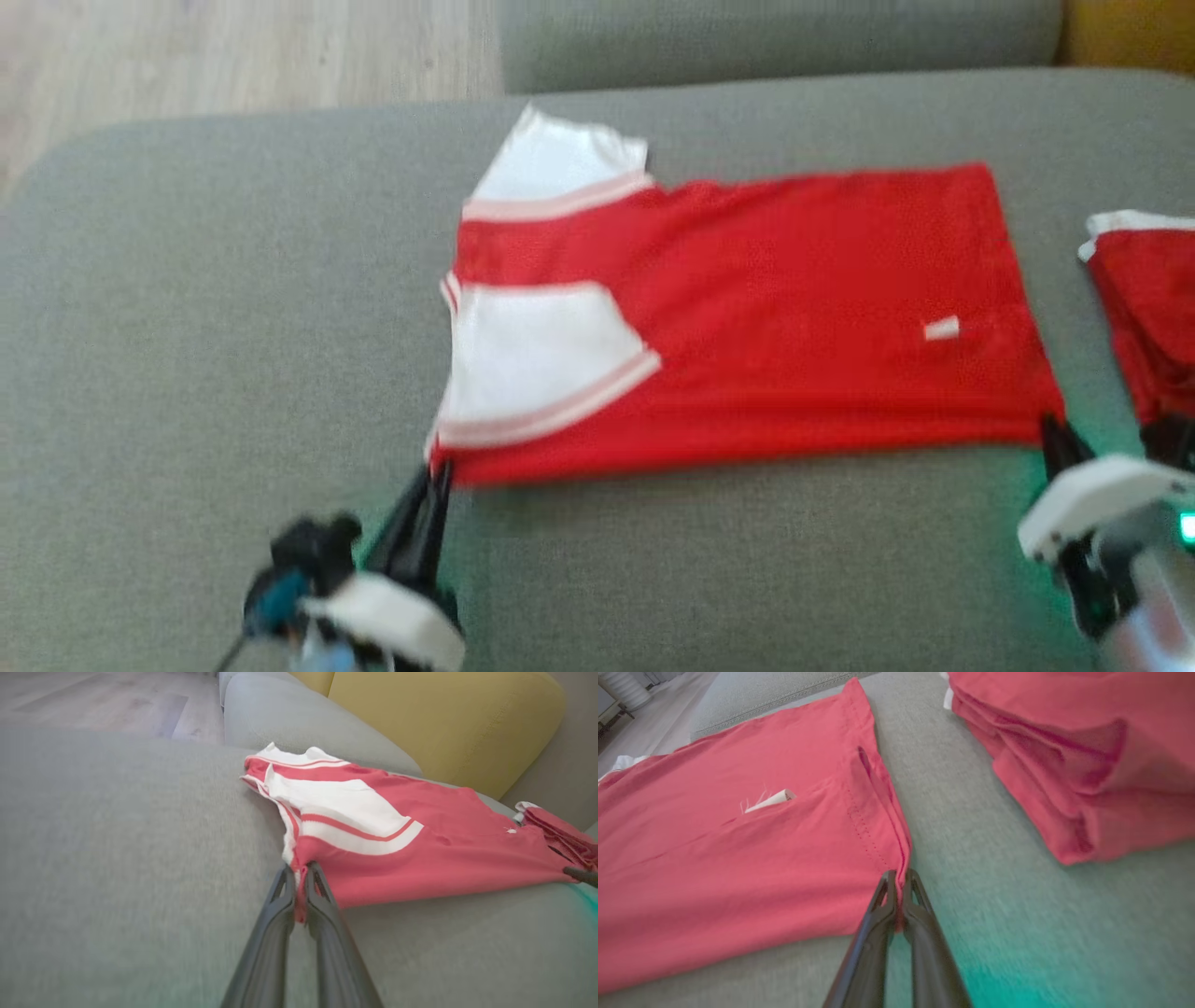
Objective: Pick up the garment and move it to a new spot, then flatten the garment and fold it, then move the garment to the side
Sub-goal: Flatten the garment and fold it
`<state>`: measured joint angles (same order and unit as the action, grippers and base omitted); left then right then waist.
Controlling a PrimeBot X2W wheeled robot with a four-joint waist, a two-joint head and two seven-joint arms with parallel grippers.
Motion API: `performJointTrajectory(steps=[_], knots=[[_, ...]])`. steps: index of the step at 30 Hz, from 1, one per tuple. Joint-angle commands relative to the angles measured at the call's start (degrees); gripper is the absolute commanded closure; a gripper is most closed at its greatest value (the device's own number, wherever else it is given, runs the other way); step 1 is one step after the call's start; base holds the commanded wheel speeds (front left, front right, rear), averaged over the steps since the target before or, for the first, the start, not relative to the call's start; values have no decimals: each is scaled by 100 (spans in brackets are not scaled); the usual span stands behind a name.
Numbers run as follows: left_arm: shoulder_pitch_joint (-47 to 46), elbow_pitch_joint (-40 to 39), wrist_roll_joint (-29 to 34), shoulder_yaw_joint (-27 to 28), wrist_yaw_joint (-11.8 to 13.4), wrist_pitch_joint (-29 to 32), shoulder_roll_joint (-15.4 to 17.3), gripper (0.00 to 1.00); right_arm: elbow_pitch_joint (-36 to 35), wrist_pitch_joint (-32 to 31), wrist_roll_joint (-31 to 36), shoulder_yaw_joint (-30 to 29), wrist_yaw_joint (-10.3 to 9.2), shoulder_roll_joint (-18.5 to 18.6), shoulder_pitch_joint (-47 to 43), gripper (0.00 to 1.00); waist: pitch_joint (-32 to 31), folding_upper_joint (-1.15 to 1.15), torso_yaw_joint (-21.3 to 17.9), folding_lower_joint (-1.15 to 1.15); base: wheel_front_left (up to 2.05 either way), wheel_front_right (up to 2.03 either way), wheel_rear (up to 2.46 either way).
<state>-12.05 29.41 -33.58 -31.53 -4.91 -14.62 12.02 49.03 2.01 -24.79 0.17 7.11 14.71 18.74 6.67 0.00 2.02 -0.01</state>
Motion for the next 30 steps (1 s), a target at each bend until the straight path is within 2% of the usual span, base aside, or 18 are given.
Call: performJointTrajectory(steps=[1, 9, 15, 18, 19, 20, 21, 24, 30], knots=[[151, -210, 9, 250, 77, -38, 139, 100, -283, 76, -129, 159, 37, 245, -255, 100, -295, 0, 26, 1, 0, 0, 0], [901, -435, 43, 141, 103, -38, 88, 100, -972, 33, -359, 126, 37, 473, -1284, 100, -547, 0, 165, 1, 0, 0, 0], [1046, -314, 13, -11, 176, 187, -25, 100, -1452, -126, -304, -60, 37, 397, -1758, 100, -652, 0, 165, 1, 0, 0, 0], [1034, -238, 43, -106, 188, 322, -38, 97, -1624, -213, -210, -182, 37, 328, -1863, 0, -686, 0, 123, 1, 0, 0, 0], [1024, -226, 60, -122, 202, 327, -38, 65, -1677, -236, -185, -238, 37, 295, -1882, 0, -696, 0, 96, 1, 0, 0, 0], [1017, -208, 78, -130, 231, 328, -37, 9, -1748, -261, -164, -266, 37, 255, -1897, 0, -709, 0, 64, 1, 0, 0, 0], [1012, -190, 96, -143, 260, 336, -37, 0, -1821, -284, -147, -307, 37, 207, -1916, 0, -724, 0, 26, 1, 0, 0, 0], [989, -198, 175, -139, 416, 325, -15, 0, -2123, -234, 29, -398, 37, 127, -1974, 0, -776, 0, -115, 1, 0, 0, 0], [723, -708, 343, 25, 707, 390, 303, 0, -3103, 50, 218, 64, 37, -27, -2153, 0, -786, 0, -471, 1, 0, 0, 0]])
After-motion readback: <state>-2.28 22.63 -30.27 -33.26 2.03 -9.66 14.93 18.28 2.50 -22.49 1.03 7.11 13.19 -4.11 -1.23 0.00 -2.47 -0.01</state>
